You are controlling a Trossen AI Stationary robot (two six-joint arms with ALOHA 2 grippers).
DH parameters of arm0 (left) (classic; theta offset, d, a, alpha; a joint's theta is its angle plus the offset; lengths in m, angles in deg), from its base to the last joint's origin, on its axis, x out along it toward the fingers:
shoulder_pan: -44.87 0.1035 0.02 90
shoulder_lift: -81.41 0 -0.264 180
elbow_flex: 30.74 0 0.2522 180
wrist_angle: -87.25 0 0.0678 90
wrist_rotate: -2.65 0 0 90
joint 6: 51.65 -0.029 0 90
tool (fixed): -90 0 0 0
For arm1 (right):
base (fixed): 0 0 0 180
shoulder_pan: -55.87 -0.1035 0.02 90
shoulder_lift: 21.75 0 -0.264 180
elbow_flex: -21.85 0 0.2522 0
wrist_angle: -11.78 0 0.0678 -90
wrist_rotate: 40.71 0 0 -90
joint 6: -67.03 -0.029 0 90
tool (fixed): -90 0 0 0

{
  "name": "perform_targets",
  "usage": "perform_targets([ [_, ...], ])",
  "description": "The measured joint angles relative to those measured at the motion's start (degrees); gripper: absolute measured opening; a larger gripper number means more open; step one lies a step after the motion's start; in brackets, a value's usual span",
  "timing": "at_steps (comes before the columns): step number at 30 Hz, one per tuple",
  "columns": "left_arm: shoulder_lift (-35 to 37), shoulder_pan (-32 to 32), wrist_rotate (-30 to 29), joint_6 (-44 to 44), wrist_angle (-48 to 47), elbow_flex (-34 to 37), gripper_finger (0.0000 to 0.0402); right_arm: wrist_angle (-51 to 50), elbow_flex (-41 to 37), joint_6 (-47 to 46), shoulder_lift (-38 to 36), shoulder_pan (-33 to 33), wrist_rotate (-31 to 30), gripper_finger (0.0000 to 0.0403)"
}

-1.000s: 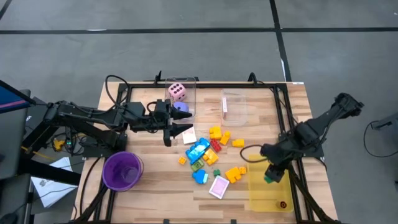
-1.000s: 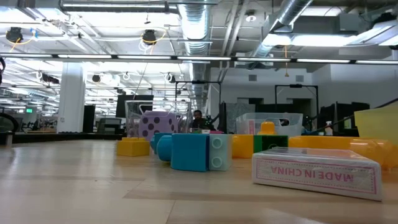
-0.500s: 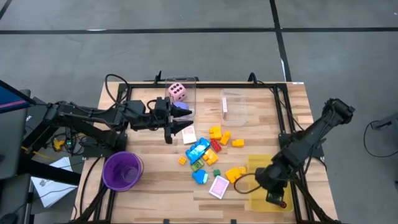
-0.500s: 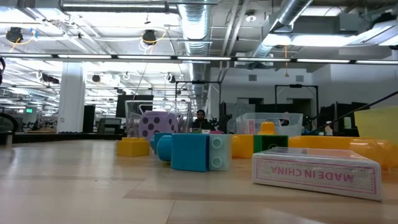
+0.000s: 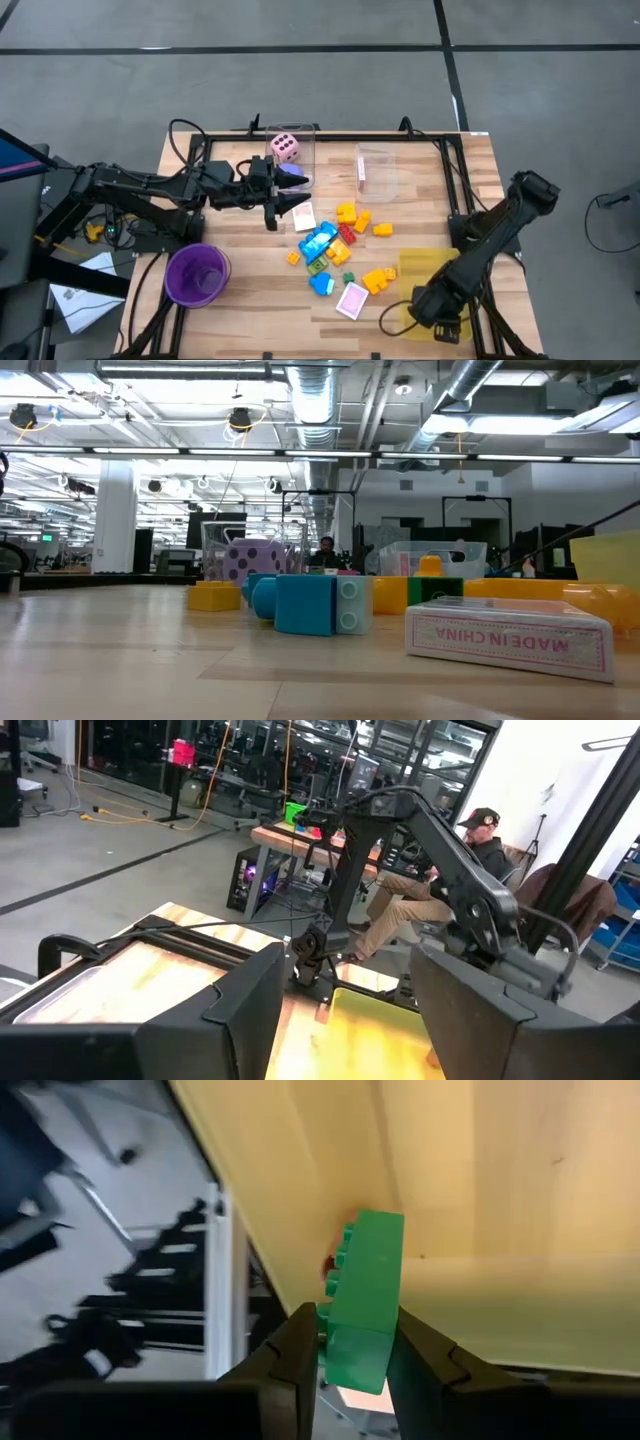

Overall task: Pick & Place Toys
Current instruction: Put the left green game piece into the bin

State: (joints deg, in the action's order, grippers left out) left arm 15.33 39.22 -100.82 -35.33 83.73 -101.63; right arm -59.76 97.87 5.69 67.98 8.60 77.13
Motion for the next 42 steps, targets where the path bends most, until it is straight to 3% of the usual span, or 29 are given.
perform_targets([
  [7, 0.0, 0.0, 0.0, 0.0, 0.0, 0.0, 0.0213, 0.1, 0.0, 1.4, 4.3, -1.6, -0.8, 0.0083],
  [18, 0.0, 0.0, 0.0, 0.0, 0.0, 0.0, 0.0213, 5.6, 0.0, 1.1, 4.4, -2.0, -2.6, 0.0083],
  [42, 0.0, 0.0, -0.2, 0.6, 0.1, 0.0, 0.0213, 5.5, -1.6, 2.9, 4.4, -4.8, -7.4, 0.0083],
])
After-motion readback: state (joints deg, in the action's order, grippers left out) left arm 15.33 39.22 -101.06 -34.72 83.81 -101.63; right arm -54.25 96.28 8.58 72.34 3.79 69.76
